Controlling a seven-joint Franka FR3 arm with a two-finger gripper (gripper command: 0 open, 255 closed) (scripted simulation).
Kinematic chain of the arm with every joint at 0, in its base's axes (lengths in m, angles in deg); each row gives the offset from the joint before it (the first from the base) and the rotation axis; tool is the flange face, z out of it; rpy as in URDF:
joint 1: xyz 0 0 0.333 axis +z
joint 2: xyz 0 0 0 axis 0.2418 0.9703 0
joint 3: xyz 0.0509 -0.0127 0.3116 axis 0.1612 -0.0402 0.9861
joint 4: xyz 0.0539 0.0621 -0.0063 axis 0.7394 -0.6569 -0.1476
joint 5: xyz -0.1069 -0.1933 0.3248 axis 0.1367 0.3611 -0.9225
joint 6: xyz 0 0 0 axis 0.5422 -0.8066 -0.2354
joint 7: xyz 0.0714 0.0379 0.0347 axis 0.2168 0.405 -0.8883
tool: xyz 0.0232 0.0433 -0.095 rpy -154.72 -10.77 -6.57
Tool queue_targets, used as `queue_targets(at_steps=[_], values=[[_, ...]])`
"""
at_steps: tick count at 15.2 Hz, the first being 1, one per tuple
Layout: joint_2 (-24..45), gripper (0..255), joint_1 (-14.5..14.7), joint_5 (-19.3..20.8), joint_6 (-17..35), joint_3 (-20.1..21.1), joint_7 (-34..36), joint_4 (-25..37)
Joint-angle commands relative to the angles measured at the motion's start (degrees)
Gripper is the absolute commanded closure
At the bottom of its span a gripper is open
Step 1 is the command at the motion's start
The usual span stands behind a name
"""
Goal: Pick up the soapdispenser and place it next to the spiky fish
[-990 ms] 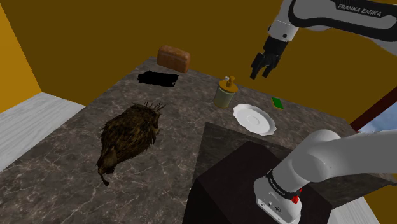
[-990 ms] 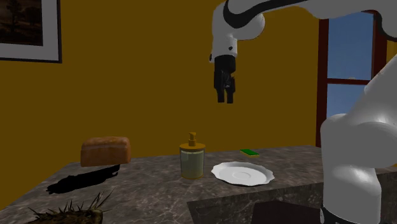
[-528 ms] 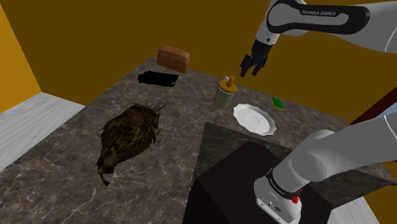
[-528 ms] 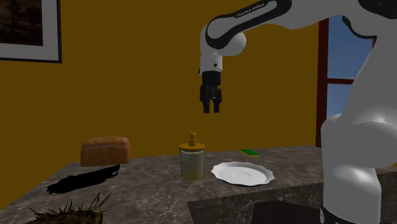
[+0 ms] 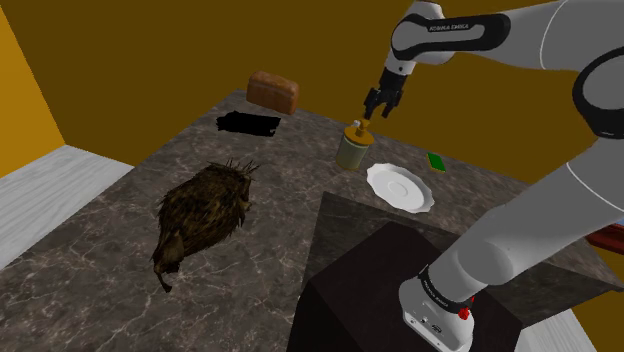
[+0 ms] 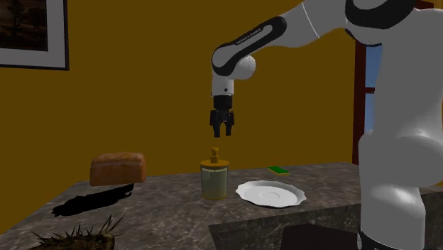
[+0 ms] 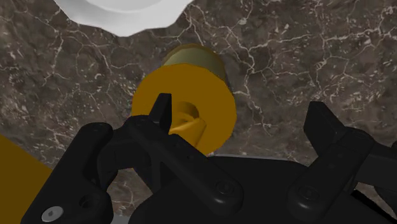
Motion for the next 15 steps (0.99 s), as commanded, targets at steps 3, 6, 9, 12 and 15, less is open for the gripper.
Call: queue_targets(at_steps=[3,6,9,12,15], values=[[8.4,0,-0.9,-2.0,2.8,-1.6,-3.0,5.9],[15.0,0,-1.9,-4.0,3.9,-2.3,-5.1,11.4],[16.0,0,-2.1,-4.3,5.4,-2.3,-5.4,10.9],[16.7,0,-2.1,-4.6,7.6,-2.3,-5.6,9.4],[17.3,0,-2.2,-4.8,9.4,-2.2,-5.7,8.2]])
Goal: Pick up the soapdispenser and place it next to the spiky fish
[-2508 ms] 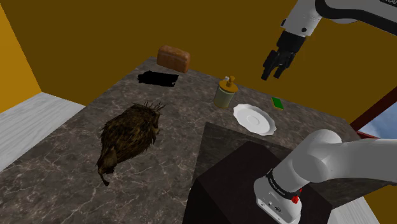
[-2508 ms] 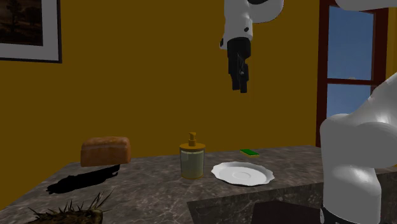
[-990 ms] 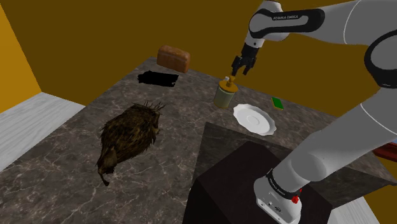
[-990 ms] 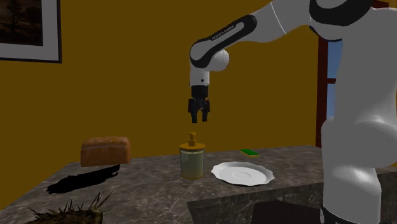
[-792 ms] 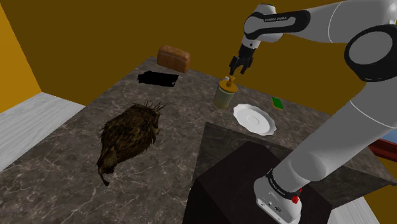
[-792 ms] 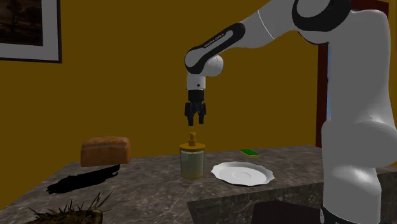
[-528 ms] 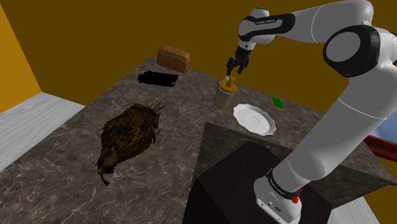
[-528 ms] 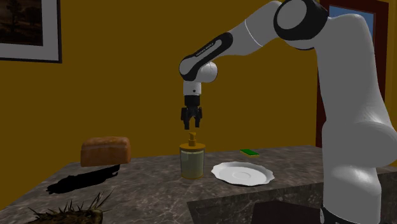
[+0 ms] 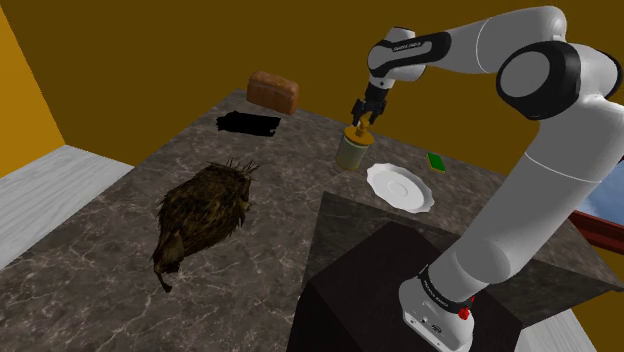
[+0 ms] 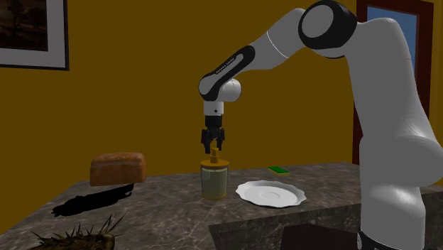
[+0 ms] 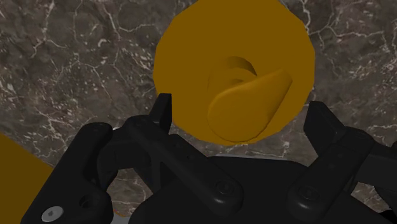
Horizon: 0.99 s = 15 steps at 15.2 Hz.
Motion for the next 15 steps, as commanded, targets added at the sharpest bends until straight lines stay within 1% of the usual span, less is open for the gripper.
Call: queue_targets(at_steps=[1,7,8,15], values=[[0.2,0,0.0,-0.1,0.5,0.0,0.0,-0.2],[0.2,0,0.0,-0.1,0.5,0.0,0.0,-0.2],[0.2,255,0.0,-0.1,0.5,0.0,0.0,-0.2],[0.2,255,0.0,-0.1,0.5,0.0,0.0,-0.2]])
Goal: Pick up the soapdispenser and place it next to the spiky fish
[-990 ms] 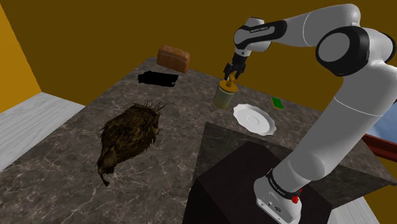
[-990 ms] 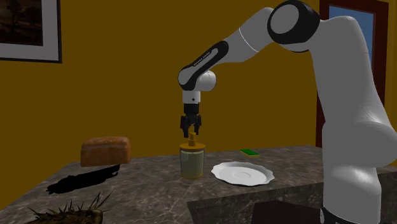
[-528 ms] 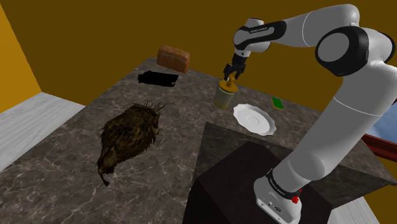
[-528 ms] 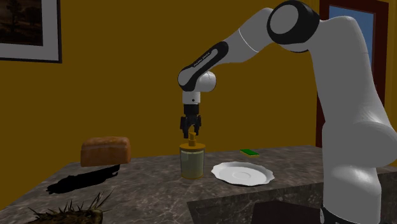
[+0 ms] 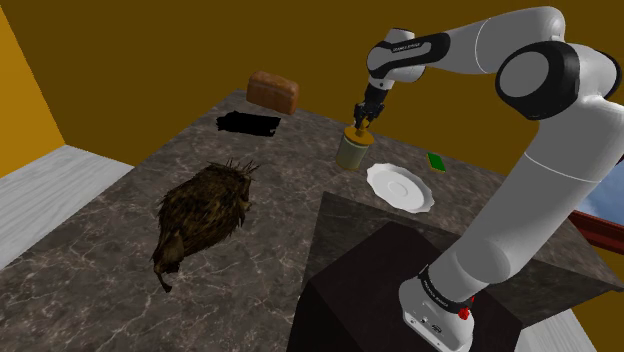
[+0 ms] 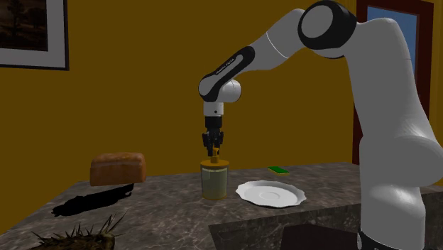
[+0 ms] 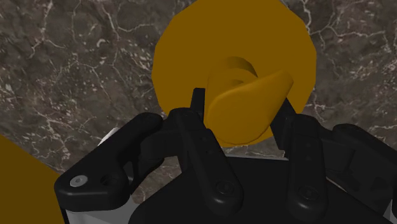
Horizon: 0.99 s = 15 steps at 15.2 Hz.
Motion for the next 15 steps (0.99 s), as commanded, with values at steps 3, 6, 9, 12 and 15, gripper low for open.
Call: queue_targets(at_steps=[3,6,9,12,15], values=[[-0.3,255,0.0,0.1,-0.7,0.0,0.1,0.4],[-1.0,255,0.1,0.4,-2.8,-0.1,0.3,1.9],[-1.6,255,0.1,0.6,-5.0,-0.1,0.4,3.4],[-2.2,255,0.1,0.8,-7.2,-0.1,0.6,5.1],[-2.6,255,0.1,1.0,-9.4,-0.2,0.7,6.9]])
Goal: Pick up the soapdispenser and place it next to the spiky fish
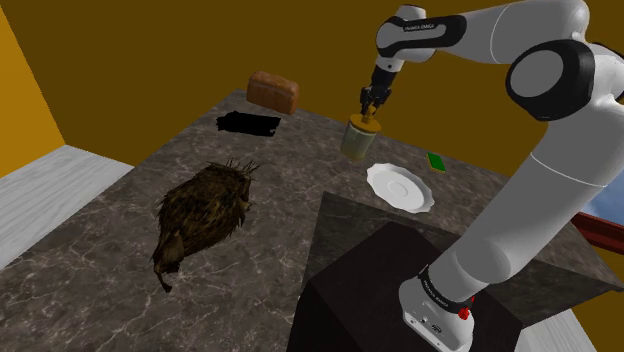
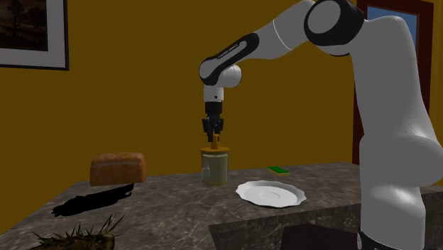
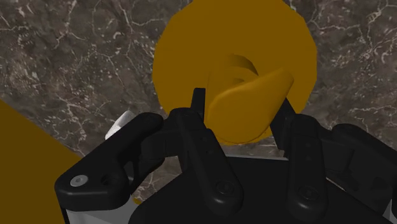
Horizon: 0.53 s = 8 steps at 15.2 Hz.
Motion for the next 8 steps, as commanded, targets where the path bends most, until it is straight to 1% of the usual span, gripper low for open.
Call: queue_targets(at_steps=[1,8], values=[[-0.1,255,0.0,0.0,-1.7,0.0,0.1,1.6],[-0.5,255,0.0,0.2,-6.9,-0.1,0.2,6.4]])
